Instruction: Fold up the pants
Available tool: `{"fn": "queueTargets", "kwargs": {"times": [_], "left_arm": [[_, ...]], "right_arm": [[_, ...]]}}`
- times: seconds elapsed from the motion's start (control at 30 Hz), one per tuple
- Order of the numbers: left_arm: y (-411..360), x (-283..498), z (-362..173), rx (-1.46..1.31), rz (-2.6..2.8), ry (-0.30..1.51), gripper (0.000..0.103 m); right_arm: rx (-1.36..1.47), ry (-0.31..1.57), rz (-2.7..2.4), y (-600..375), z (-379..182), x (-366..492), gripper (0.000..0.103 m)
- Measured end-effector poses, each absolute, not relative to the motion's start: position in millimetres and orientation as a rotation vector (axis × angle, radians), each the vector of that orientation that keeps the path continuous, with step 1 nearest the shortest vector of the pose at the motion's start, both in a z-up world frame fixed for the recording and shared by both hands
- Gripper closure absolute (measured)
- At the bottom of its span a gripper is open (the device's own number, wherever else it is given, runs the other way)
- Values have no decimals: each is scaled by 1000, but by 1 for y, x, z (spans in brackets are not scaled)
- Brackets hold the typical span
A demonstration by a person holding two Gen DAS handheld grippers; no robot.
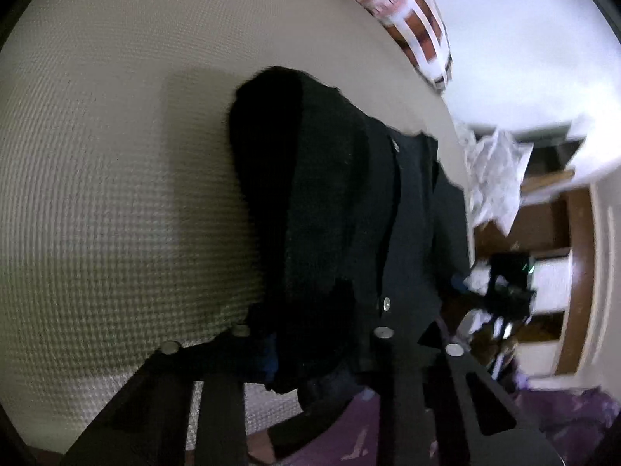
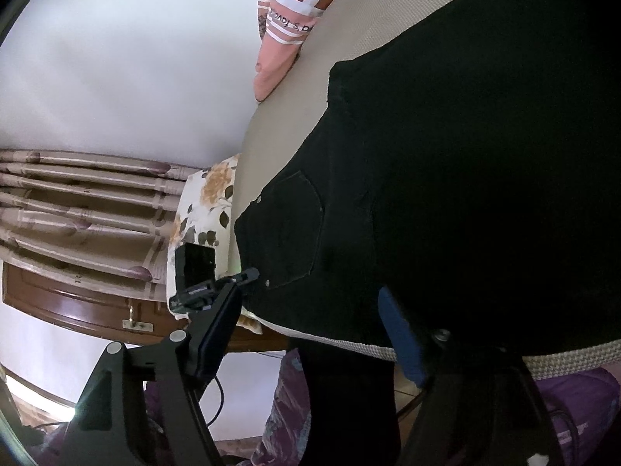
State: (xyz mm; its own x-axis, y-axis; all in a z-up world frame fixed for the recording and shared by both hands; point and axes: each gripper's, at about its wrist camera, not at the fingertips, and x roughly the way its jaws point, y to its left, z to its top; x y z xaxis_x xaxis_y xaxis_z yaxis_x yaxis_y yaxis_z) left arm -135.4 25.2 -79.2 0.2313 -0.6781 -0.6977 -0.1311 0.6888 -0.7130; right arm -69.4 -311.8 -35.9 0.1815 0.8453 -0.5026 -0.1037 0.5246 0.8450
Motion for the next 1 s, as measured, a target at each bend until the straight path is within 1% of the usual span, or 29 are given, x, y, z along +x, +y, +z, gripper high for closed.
{"fn": "queueTargets", "kwargs": {"times": [0.17, 0.27, 0.53, 0.8, 0.9, 1.0], "left_arm": [[16, -141, -71, -696, -401, 1271, 82], [19, -146, -65, -743, -404, 1226, 83], [7, -160, -31, -828, -455, 1093, 84], [-53, -148, 20, -810, -573, 1018, 84], [-85, -136, 31, -831, -647, 1001, 84], [-122, -119, 36, -832, -722, 998, 84]], "right_arm": [[771, 1206, 763, -309, -36, -69, 31], [774, 1201, 763, -309, -35, -69, 31], [775, 1181, 781, -309, -34, -70, 31], [811, 1142, 840, -312, -29, -67, 30], [839, 1098, 899, -313, -21, -66, 30], [910, 1055, 948, -321, -17, -62, 28]]}}
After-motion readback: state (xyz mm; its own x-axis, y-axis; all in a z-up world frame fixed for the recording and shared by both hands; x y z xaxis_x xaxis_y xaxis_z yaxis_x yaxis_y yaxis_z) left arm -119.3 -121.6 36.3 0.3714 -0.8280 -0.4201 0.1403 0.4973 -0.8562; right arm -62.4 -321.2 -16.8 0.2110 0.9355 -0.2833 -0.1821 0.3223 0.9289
